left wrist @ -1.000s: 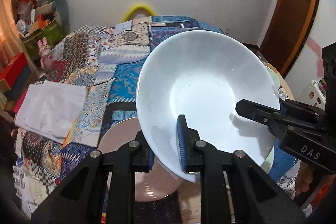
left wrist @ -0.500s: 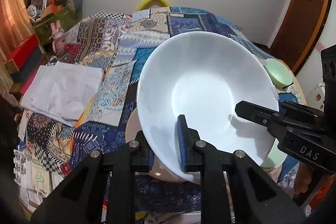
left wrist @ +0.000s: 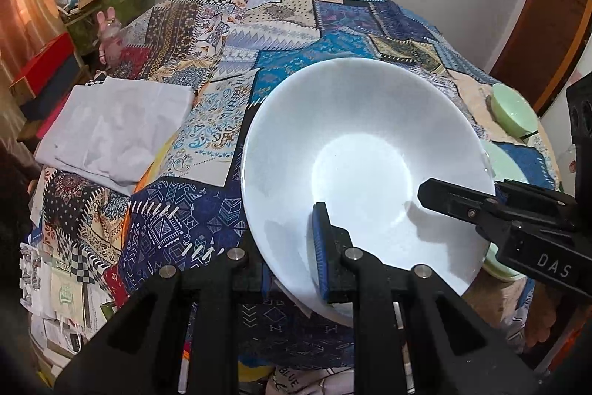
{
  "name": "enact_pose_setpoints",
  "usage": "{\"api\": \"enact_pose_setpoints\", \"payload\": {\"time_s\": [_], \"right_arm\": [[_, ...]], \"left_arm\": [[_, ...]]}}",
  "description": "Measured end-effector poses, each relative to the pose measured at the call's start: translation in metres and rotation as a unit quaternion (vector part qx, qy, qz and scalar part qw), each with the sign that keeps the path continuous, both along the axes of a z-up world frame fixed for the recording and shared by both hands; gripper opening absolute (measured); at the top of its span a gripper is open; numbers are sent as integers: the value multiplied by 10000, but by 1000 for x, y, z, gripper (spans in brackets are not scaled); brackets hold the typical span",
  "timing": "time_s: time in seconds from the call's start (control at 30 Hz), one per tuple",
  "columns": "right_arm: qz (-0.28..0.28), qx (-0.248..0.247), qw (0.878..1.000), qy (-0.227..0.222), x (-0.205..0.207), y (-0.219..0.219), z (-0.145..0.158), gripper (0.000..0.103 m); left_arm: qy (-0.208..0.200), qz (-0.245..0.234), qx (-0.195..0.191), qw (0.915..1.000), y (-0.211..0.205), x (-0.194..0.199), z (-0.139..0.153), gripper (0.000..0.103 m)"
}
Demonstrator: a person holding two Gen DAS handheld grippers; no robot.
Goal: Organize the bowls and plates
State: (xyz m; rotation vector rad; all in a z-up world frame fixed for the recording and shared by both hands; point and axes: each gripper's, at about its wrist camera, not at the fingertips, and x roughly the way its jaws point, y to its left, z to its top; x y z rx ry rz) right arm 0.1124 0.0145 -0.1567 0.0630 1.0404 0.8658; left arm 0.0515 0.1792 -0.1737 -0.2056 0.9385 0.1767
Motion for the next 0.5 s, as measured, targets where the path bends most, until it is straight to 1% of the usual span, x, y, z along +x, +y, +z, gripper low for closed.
{"api": "enact_pose_setpoints", "payload": {"time_s": [0.07, 0.23, 0.43, 0.5], "right_arm": [[-33, 28, 10000, 71, 0, 1, -4, 22], [-106, 16, 9997, 202, 1, 2, -12, 22], [-192, 46, 9992, 340, 3, 0, -19, 22], [-199, 23, 9994, 289, 2, 1, -19, 22]], "left_arm": [[32, 15, -11, 10000, 1, 0, -5, 18], [139, 26, -175, 9997, 7, 3, -17, 18], [212, -10, -80, 9997, 5, 10, -24, 18], [200, -31, -3, 9998, 3, 12, -23, 19]]}}
